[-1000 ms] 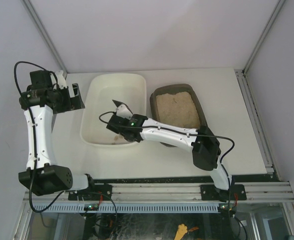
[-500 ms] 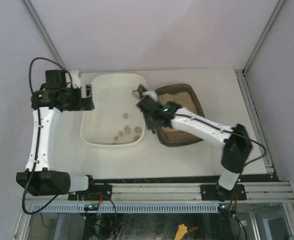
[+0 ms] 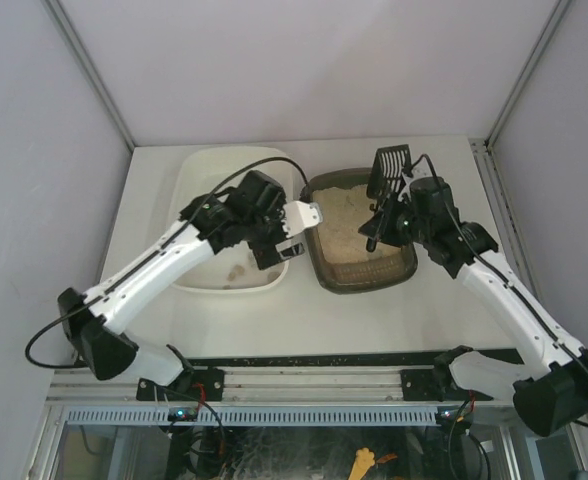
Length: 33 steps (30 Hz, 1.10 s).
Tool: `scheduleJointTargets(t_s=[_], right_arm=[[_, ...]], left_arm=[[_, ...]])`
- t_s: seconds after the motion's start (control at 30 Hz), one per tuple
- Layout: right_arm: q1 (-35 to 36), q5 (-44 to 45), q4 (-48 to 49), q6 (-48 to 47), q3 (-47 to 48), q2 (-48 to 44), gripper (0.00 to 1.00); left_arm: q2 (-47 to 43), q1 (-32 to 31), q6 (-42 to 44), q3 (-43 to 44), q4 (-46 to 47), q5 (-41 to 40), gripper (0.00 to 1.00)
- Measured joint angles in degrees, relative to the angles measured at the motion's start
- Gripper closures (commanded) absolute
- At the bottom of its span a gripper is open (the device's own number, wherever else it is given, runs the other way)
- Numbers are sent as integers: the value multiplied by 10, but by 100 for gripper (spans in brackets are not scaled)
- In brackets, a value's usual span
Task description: Clean the litter box
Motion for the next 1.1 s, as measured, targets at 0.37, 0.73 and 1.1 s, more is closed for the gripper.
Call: scheduleJointTargets(t_s=[0.37,0.73,1.1], right_arm=[[-189,-98,-38,-5,-70,-131,100],[-297,-182,-92,-37,-90,-186,100],[-346,-225,-100,-52,-131,-194,100]], left_arm=[[196,-77,-34,120,31,36,0],[288,-87,97,151,-3,104,0],[325,-85,-309,216,51,-9,1]])
